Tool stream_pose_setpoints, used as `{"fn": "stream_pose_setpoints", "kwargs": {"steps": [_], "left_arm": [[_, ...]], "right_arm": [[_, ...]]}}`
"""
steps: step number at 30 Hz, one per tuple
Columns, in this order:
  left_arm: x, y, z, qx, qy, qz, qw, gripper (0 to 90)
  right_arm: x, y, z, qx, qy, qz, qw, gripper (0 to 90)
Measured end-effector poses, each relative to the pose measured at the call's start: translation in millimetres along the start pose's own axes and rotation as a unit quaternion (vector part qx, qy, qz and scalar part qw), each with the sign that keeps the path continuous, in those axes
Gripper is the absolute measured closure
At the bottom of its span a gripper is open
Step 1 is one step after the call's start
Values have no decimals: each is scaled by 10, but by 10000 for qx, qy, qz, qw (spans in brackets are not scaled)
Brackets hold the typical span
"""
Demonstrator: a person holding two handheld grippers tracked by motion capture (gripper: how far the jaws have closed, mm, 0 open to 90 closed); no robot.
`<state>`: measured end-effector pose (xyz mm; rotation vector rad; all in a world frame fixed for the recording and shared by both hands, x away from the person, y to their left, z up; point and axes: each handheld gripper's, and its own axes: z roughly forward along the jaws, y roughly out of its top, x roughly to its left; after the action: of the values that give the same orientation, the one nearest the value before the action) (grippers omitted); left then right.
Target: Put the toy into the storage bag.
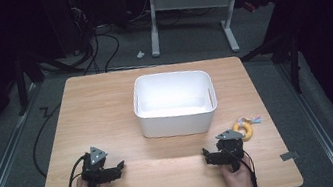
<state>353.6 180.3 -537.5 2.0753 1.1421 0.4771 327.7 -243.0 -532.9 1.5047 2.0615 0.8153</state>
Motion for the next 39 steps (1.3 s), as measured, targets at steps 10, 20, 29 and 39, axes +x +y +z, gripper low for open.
{"fn": "stream_pose_setpoints", "kwargs": {"steps": [10, 20, 29, 39], "left_arm": [[1, 0, 0, 1, -1, 1, 10000, 160], [3, 1, 0, 2, -9, 0, 10000, 160], [8, 2, 1, 5, 9, -25, 10000, 159], [9, 3, 2, 5, 10, -34, 10000, 159]], "right_arm": [[-3, 2, 3, -5, 41, -42, 10000, 87], [2, -3, -5, -30, 78, -77, 9999, 110], [7, -4, -11, -66, 115, -112, 9998, 145], [-8, 8, -77, 27, 217, -199, 9996, 311]]}}
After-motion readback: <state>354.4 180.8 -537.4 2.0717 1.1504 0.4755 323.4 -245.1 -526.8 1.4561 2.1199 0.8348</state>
